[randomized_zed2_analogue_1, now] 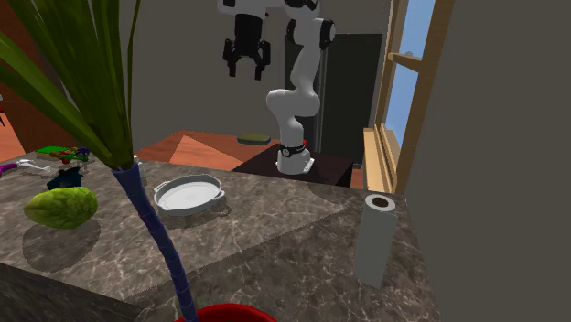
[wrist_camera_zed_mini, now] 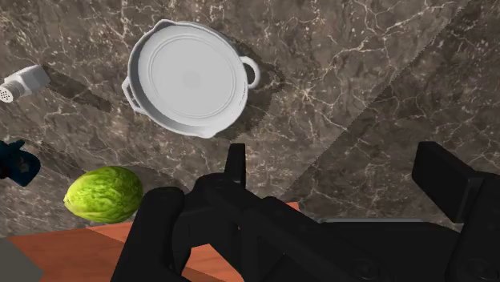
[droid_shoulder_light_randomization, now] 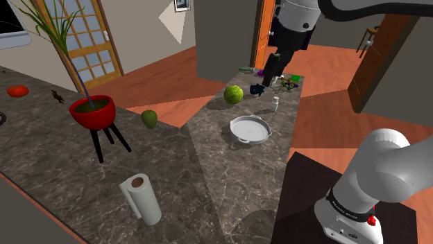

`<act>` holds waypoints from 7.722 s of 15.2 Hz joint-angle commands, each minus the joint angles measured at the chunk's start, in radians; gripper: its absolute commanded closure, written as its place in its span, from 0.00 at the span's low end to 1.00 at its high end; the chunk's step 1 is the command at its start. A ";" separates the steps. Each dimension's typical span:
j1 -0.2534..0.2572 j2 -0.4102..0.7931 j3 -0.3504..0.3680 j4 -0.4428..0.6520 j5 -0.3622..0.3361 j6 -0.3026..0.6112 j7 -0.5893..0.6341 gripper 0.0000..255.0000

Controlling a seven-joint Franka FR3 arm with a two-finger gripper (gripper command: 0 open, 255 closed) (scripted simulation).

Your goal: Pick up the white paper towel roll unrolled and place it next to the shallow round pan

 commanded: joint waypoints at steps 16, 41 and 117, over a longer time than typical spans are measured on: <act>0.068 0.350 0.261 0.116 0.090 0.155 0.273 0.00; 0.314 1.214 0.472 0.789 -0.182 0.174 0.734 0.00; 0.333 1.266 0.462 0.825 -0.204 0.188 0.764 0.00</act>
